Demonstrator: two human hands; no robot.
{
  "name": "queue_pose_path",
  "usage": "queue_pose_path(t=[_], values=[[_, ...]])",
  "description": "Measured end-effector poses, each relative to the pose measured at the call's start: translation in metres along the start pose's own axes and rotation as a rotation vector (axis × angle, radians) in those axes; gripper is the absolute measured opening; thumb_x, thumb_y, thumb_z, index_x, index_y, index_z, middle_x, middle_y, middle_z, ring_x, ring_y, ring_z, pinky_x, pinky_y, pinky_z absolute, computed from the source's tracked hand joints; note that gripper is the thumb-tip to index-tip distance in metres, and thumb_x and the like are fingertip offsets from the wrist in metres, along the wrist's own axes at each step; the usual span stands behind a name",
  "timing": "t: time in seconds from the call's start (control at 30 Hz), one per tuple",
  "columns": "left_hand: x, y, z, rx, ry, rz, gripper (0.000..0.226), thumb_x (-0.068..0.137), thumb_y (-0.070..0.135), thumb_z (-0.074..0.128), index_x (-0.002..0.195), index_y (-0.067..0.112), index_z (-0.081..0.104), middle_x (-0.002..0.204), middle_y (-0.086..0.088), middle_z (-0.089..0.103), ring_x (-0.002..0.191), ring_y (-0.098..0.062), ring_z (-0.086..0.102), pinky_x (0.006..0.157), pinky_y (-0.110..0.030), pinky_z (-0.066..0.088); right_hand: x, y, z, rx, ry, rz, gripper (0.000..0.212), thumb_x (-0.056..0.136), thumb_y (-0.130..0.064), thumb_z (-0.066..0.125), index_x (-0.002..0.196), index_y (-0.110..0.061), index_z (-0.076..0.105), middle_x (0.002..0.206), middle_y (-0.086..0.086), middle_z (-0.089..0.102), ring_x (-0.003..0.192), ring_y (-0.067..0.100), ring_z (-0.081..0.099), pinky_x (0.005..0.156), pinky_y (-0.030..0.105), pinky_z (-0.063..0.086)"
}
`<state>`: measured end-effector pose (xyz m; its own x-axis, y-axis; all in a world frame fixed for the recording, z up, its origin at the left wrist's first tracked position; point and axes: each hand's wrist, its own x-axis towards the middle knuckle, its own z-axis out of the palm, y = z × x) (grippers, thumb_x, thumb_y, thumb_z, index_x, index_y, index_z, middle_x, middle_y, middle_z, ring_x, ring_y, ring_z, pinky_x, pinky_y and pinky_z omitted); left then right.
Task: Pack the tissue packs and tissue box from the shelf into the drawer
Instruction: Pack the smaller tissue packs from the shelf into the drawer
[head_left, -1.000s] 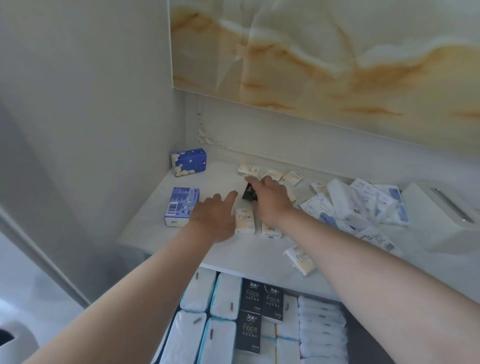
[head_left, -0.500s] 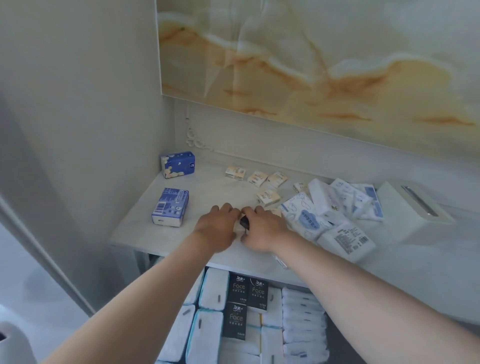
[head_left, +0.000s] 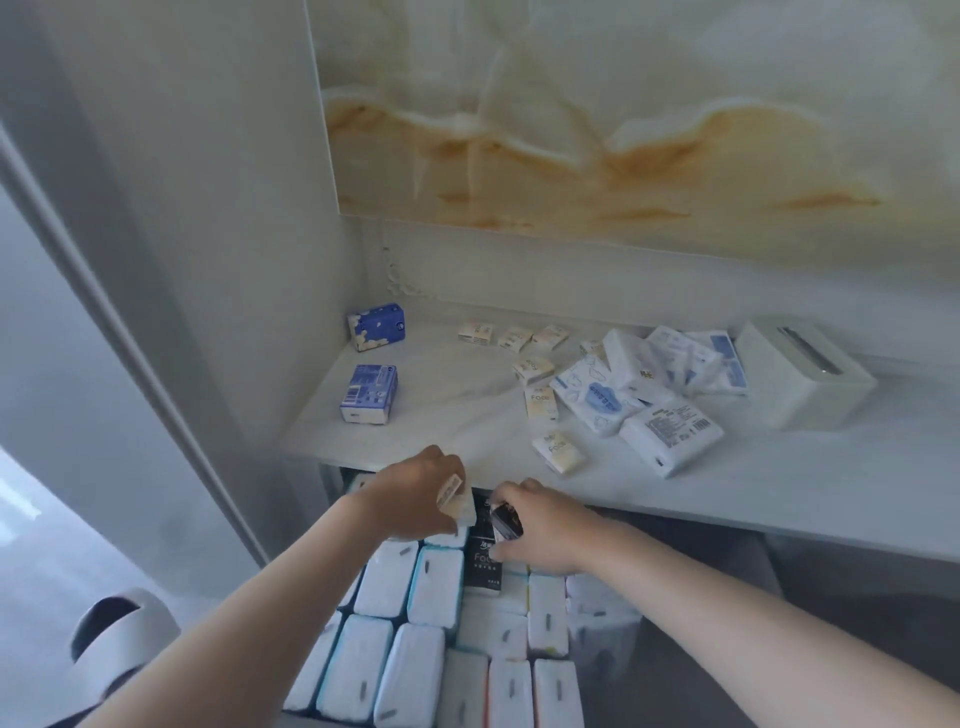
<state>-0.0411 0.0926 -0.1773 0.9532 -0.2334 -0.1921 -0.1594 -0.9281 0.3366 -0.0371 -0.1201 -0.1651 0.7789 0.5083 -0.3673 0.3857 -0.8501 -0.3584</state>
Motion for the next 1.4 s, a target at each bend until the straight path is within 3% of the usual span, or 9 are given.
queue_pose_path(t=[0.07, 0.2, 0.4, 0.6, 0.7, 0.83, 1.0, 1.17, 1.4], values=[[-0.013, 0.01, 0.008, 0.042, -0.003, 0.015, 0.046, 0.074, 0.04, 0.075, 0.114, 0.034, 0.05, 0.116, 0.009, 0.046, 0.097, -0.018, 0.055, 0.077, -0.03, 0.047, -0.028, 0.009, 0.017, -0.022, -0.069, 0.046, 0.069, 0.084, -0.052, 0.068, 0.143, -0.031, 0.039, 0.144, -0.005, 0.04, 0.128, 0.02, 0.047, 0.083, 0.021, 0.038], [-0.04, 0.03, 0.029, 0.082, -0.042, 0.038, 0.047, 0.074, 0.042, 0.073, 0.114, 0.034, 0.051, 0.116, 0.01, 0.048, 0.099, -0.017, 0.055, 0.082, -0.035, 0.051, -0.055, 0.017, 0.058, 0.052, -0.179, 0.093, 0.062, 0.072, -0.053, 0.078, 0.123, -0.029, 0.052, 0.125, -0.001, 0.053, 0.107, 0.018, 0.055, 0.09, 0.033, 0.049], [-0.068, 0.053, 0.06, 0.137, -0.069, 0.104, 0.053, 0.075, 0.04, 0.074, 0.122, 0.03, 0.05, 0.12, 0.007, 0.049, 0.103, -0.016, 0.053, 0.077, -0.029, 0.047, -0.062, 0.024, 0.069, 0.149, -0.217, 0.117, 0.084, 0.075, -0.051, 0.078, 0.146, -0.024, 0.043, 0.144, -0.002, 0.05, 0.126, 0.019, 0.052, 0.1, 0.029, 0.045], [-0.072, 0.06, 0.091, 0.242, -0.134, 0.148, 0.062, 0.076, 0.045, 0.077, 0.129, 0.03, 0.047, 0.131, 0.006, 0.046, 0.116, -0.016, 0.047, 0.091, -0.034, 0.049, -0.047, 0.039, 0.057, 0.539, -0.053, 0.403, 0.035, 0.077, -0.043, 0.045, 0.109, -0.03, 0.044, 0.105, 0.004, 0.054, 0.09, 0.021, 0.052, 0.078, 0.034, 0.043], [-0.067, 0.06, 0.099, 0.201, -0.107, 0.125, 0.066, 0.075, 0.049, 0.077, 0.131, 0.028, 0.047, 0.134, 0.007, 0.038, 0.118, -0.014, 0.045, 0.094, -0.032, 0.049, -0.042, 0.043, 0.059, 0.674, -0.011, 0.458, 0.046, 0.085, -0.019, 0.036, 0.129, -0.029, 0.045, 0.118, 0.01, 0.054, 0.1, 0.026, 0.053, 0.066, 0.03, 0.043], [-0.061, 0.059, 0.101, 0.127, -0.045, 0.046, 0.065, 0.08, 0.053, 0.071, 0.131, 0.023, 0.043, 0.131, 0.004, 0.037, 0.118, -0.015, 0.044, 0.095, -0.034, 0.05, -0.031, 0.045, 0.07, 0.775, 0.066, 0.447, 0.063, 0.087, -0.001, 0.037, 0.143, -0.03, 0.039, 0.114, 0.006, 0.054, 0.086, 0.021, 0.056, 0.058, 0.027, 0.046], [-0.059, 0.05, 0.1, 0.186, -0.186, 0.006, 0.081, 0.074, 0.055, 0.073, 0.133, 0.014, 0.036, 0.127, -0.001, 0.032, 0.117, -0.018, 0.036, 0.103, -0.035, 0.045, -0.017, 0.047, 0.087, 0.613, 0.203, 0.438, 0.049, 0.089, -0.019, 0.065, 0.134, -0.022, 0.044, 0.109, 0.001, 0.062, 0.092, 0.02, 0.059, 0.072, 0.028, 0.047], [-0.059, 0.038, 0.098, 0.244, -0.25, 0.023, 0.07, 0.077, 0.027, 0.073, 0.133, 0.01, 0.034, 0.121, -0.002, 0.029, 0.118, -0.023, 0.037, 0.1, -0.03, 0.047, -0.013, 0.05, 0.091, 0.461, 0.277, 0.429, 0.045, 0.09, -0.033, 0.069, 0.128, -0.016, 0.052, 0.125, 0.002, 0.061, 0.112, 0.023, 0.059, 0.082, 0.029, 0.045], [-0.069, 0.062, 0.076, 0.108, -0.205, 0.019, 0.086, 0.066, 0.056, 0.081, 0.13, 0.022, 0.035, 0.127, 0.001, 0.056, 0.105, -0.019, 0.057, 0.09, -0.035, 0.051, -0.027, 0.047, 0.08, 0.303, 0.131, 0.271, 0.021, 0.089, -0.017, 0.05, 0.106, -0.026, 0.058, 0.113, -0.004, 0.062, 0.101, 0.016, 0.058, 0.082, 0.031, 0.049]])
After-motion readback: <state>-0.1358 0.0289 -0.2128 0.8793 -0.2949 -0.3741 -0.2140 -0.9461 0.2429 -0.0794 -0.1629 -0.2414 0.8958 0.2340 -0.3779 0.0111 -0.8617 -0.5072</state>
